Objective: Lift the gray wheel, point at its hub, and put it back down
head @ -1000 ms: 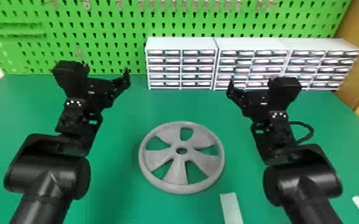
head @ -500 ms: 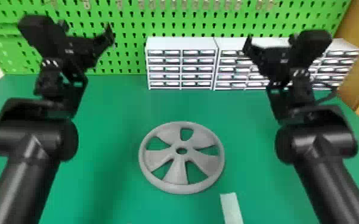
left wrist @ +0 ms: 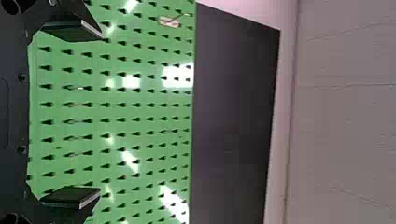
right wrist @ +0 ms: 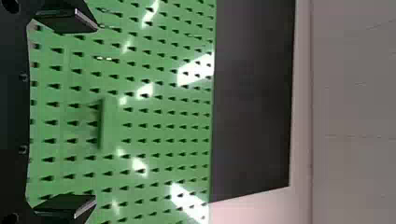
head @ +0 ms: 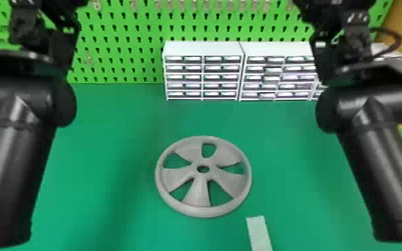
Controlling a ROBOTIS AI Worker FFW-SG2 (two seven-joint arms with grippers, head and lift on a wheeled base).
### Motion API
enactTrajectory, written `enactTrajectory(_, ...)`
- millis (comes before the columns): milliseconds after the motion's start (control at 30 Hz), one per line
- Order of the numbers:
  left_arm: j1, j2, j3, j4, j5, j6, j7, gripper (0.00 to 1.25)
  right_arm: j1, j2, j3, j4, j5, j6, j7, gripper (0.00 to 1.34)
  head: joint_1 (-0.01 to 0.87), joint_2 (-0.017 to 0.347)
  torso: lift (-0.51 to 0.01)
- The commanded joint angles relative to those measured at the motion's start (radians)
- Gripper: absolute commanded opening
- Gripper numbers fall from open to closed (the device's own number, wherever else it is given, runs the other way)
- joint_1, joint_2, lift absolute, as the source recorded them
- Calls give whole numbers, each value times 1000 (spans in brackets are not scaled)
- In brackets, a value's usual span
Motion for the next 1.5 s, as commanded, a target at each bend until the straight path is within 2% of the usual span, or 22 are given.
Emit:
enactTrajectory(0, -54, 8, -7, 0, 2, -16, 8, 1132, -54, -2, -2, -8, 9, -4, 0, 1315, 692, 48, -88)
enactTrajectory(300, -154, 13, -36, -2, 12, -26, 29, 1132, -137, -1, -9, -11, 31, -4, -2, 1318, 692, 48, -88)
enactTrajectory(467, -209, 13, -42, 0, 6, -26, 31, 1134, -180, -10, -1, -17, 37, -2, -2, 1319, 692, 48, -88)
enactTrajectory(567, -247, 13, -48, -2, -6, -30, 31, 1137, -206, -16, -2, -34, 46, 4, -2, 1321, 692, 48, -88)
enactTrajectory(833, -324, 16, -60, -2, -49, -34, 31, 1137, -266, -11, -27, -63, 67, 18, -6, 1332, 692, 48, -88)
enactTrajectory(1467, -468, 19, -89, -28, -37, -72, 31, 1137, -416, -54, -13, -123, 92, 42, -9, 1339, 692, 48, -88)
